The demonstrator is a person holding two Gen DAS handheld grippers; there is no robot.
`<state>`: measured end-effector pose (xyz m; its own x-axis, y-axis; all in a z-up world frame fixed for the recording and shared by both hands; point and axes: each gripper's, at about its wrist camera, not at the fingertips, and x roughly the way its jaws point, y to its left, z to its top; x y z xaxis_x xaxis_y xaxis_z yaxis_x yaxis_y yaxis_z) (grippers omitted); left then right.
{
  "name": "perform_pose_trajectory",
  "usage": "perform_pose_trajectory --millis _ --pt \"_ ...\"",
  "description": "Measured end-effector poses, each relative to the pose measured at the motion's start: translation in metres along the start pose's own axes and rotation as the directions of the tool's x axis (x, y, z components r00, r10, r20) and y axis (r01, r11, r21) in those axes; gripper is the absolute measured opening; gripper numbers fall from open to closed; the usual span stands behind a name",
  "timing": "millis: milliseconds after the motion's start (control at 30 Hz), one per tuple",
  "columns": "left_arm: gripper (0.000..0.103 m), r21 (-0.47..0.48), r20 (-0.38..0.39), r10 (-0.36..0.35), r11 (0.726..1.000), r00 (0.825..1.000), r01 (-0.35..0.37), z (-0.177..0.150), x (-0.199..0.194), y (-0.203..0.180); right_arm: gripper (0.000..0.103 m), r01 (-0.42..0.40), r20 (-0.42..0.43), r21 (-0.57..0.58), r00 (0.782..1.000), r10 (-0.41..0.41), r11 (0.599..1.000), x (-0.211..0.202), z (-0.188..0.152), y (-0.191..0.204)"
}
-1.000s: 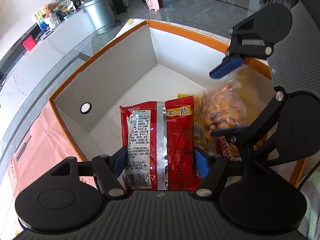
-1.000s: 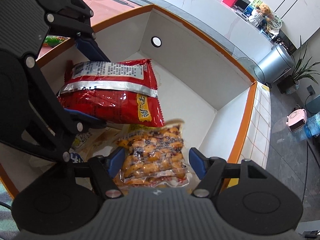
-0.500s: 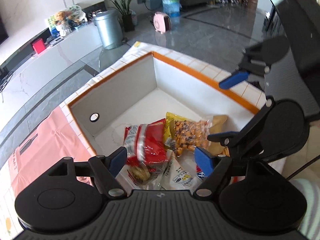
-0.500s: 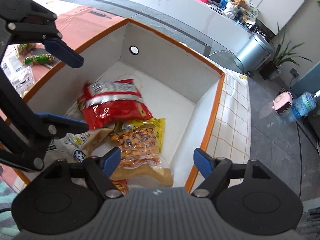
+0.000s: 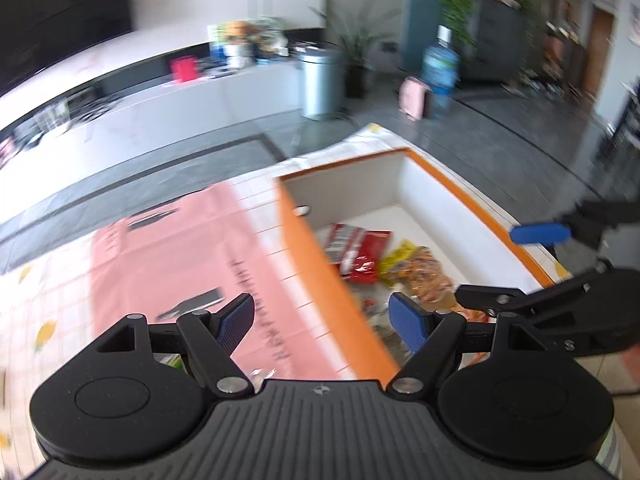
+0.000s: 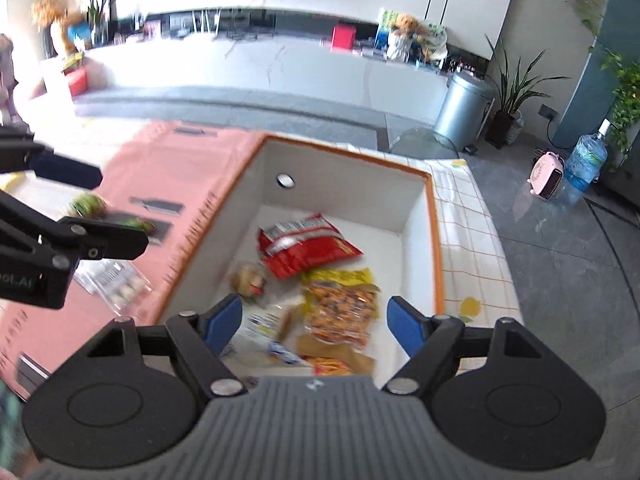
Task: Organize snacks
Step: 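Move both tools back over the remaining snacks on the pink mat, then grasp the green snack packet with the left tool while the right tool grasps the yogurt-ball packet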
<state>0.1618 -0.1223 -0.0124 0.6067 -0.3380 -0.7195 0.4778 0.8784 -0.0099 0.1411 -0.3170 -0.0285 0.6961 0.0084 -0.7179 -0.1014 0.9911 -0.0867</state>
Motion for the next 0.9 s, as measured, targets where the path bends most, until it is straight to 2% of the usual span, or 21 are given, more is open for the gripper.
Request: perform_pose_trajectory --millis 267,433,567,733,900 --pt "0.090 -0.150 0.031 0.100 0.984 0.994 -0.094 -0.046 -0.040 0.060 0.077 -0.075 0.107 0.079 0.992 0.066 0.994 -0.020 -0.017 0.069" --pt "0.089 -0.213 -0.020 0.108 0.971 0.994 -0.110 -0.064 -0.048 0.093 0.077 -0.107 0.142 0.093 0.985 0.094 0.990 -0.020 -0.024 0.111" --pt "0.089 -0.207 -0.061 0.105 0.972 0.993 -0.115 -0.077 -0.049 0.113 0.077 -0.140 0.142 0.078 0.982 0.128 0.987 -0.009 -0.031 0.140" --pt "0.088 -0.196 -0.104 0.102 0.973 0.989 -0.121 -0.094 -0.041 0.127 0.077 -0.168 0.102 0.033 0.981 0.164 0.985 0.015 -0.037 0.163" --pt "0.086 -0.113 -0.100 0.083 0.989 0.992 -0.094 -0.095 -0.024 0.130 0.077 -0.188 0.054 -0.057 0.980 0.191 0.981 0.046 -0.034 0.173"
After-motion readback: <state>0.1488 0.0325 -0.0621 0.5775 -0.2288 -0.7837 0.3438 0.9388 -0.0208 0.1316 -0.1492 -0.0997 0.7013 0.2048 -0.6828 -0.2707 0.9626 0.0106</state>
